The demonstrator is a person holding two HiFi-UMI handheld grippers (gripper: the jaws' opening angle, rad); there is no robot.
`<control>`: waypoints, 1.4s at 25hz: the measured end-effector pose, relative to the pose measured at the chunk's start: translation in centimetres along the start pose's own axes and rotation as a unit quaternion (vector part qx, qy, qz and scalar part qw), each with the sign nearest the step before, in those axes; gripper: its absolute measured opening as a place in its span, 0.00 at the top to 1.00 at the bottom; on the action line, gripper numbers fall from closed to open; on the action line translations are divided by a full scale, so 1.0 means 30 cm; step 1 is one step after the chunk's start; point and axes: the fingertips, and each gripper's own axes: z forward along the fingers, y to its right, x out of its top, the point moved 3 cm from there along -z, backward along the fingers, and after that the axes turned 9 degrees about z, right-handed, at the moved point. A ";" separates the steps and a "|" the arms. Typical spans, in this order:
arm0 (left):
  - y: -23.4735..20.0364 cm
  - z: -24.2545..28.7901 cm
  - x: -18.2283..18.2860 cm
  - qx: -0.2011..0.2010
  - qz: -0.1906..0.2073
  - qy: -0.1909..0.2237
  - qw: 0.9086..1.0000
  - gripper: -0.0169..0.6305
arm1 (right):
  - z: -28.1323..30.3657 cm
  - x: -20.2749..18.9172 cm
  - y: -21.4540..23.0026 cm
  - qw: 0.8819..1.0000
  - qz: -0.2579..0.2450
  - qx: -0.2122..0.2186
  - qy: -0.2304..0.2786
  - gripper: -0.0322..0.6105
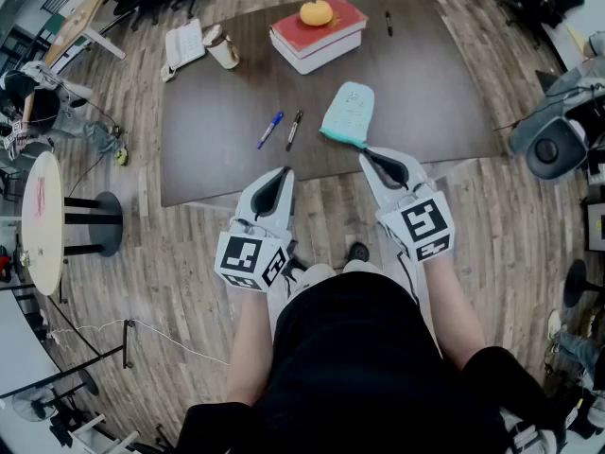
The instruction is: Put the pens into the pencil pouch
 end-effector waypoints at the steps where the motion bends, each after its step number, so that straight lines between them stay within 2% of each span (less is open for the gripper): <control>1: 0.006 0.000 -0.002 0.000 0.001 -0.002 1.000 0.98 | -0.002 -0.002 -0.001 1.000 -0.001 0.001 0.000 0.94; 17: 0.098 -0.003 -0.028 0.008 0.007 -0.024 1.000 0.98 | -0.079 -0.060 -0.020 1.000 -0.003 0.025 -0.004 0.94; 26: 0.175 0.014 -0.049 0.004 0.008 -0.031 0.999 0.98 | -0.126 -0.130 -0.006 0.999 -0.001 0.030 -0.020 0.94; 35: 0.193 0.027 -0.080 0.002 -0.001 -0.041 0.999 0.98 | -0.126 -0.175 0.004 0.999 -0.014 0.025 -0.036 0.94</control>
